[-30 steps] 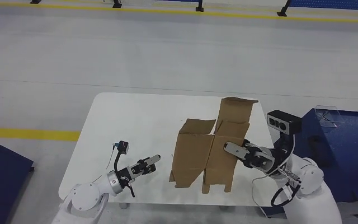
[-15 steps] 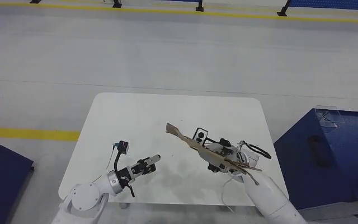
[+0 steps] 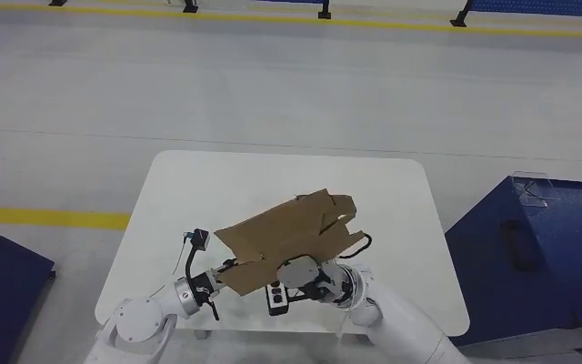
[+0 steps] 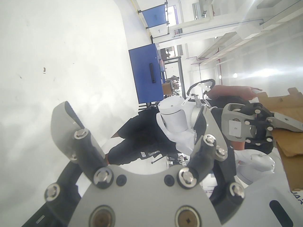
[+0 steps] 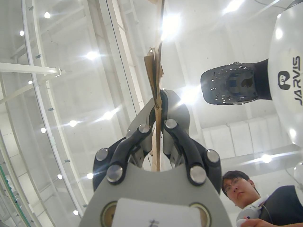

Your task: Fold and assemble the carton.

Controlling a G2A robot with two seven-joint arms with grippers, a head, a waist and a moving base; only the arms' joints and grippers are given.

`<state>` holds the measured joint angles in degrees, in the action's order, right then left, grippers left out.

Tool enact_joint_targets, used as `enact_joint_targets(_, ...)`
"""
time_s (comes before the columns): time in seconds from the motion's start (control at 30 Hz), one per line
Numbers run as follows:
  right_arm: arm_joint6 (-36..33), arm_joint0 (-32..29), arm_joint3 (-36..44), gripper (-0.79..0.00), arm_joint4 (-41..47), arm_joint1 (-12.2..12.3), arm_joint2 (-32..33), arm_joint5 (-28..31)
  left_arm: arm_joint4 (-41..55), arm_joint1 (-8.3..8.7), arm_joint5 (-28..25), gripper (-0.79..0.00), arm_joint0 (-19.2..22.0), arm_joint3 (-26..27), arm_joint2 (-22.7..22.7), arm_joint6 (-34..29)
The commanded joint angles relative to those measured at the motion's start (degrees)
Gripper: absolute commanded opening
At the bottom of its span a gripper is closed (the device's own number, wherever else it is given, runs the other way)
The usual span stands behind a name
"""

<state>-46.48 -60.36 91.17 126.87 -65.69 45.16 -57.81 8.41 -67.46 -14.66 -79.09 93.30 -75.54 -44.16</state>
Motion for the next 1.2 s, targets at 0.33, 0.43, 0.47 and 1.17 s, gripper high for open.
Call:
enact_joint_targets(0.33, -32.75, -1.38, -6.61, -0.785, -47.28, 0.6, 19.81, 62.54, 0.01, 0.0, 0.0, 0.0, 0.0, 0.0, 0.0, 0.0)
enact_joint_targets(0.43, -31.04, -3.04, -3.92, -0.785, -51.44, 0.6, 23.8, 75.66, 0.01, 0.0, 0.0, 0.0, 0.0, 0.0, 0.0, 0.0)
enact_joint_targets(0.47, -30.31, -4.0, -2.47, -0.785, -52.45, 0.59, 25.16, 79.9, 0.01, 0.0, 0.0, 0.0, 0.0, 0.0, 0.0, 0.0)
enact_joint_targets(1.17, 24.83, -13.82, 18.96, -0.785, -118.23, -3.47, 23.76, 104.33, 0.01, 0.0, 0.0, 0.0, 0.0, 0.0, 0.0, 0.0)
